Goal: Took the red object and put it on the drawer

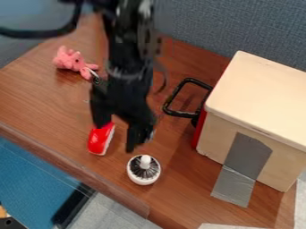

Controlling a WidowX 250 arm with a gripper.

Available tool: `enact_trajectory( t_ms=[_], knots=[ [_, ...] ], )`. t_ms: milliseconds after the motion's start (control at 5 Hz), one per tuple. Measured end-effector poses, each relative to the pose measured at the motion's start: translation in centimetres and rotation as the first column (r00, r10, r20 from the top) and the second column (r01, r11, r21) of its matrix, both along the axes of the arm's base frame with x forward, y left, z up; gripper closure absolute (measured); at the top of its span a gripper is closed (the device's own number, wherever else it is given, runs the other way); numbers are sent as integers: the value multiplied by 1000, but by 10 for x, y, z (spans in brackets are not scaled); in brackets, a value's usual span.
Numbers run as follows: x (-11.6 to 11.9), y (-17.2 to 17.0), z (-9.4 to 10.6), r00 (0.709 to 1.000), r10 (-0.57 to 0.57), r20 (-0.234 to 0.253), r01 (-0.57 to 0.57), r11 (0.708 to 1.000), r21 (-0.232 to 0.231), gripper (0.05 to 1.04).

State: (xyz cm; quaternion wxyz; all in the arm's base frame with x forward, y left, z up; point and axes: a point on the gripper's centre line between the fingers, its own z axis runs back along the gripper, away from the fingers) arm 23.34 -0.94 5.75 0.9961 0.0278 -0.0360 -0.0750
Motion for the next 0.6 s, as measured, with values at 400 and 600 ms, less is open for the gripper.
enact_trajectory(
  t_ms=[400,600],
  knots=[
    [7,33,-7,993,110,41,-112,993,43,83],
    [9,43,-15,987,157,35,-158,987,33,83]
  ],
)
